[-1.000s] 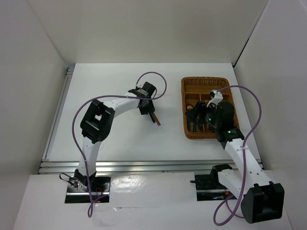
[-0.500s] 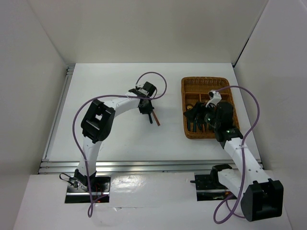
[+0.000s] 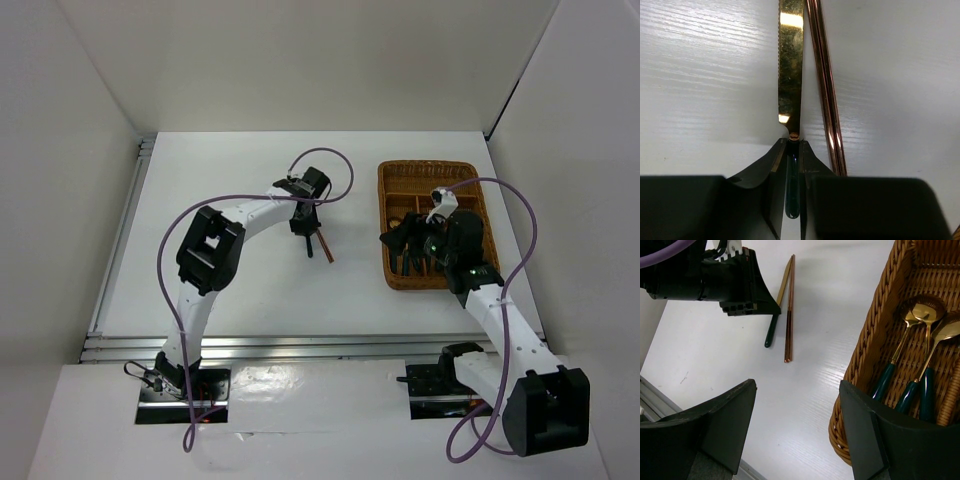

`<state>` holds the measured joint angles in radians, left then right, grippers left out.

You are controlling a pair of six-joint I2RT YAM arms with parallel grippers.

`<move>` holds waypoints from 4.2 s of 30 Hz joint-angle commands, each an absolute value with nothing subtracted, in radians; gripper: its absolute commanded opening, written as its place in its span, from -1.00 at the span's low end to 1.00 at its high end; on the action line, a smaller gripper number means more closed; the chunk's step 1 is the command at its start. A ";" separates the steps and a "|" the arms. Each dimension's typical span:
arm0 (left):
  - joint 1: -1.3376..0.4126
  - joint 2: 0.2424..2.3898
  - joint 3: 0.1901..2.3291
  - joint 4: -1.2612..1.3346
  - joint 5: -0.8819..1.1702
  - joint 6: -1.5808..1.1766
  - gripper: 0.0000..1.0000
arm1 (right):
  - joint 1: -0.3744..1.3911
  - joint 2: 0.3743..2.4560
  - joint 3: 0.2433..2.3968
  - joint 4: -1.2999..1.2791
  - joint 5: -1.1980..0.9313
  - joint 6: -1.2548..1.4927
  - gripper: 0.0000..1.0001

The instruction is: Sort the eating utensils into containers

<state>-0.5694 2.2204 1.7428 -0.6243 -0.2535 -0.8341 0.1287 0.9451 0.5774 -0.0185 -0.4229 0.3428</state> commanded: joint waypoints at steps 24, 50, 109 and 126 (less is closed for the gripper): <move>-0.531 1.799 1.505 -0.548 -0.204 -0.804 -0.75 | 0.486 1.288 0.745 0.307 -0.319 0.357 0.57; -0.531 1.677 1.413 -0.436 -0.078 -0.831 -0.62 | 0.643 1.670 0.965 0.453 -0.350 0.397 0.80; -0.276 1.511 1.272 -0.437 -0.035 -0.624 0.90 | 0.066 1.669 1.195 -0.862 0.845 0.416 0.00; -0.420 1.837 1.460 -0.403 -0.004 -0.692 0.80 | 0.084 1.098 0.870 -0.308 -0.107 0.281 0.40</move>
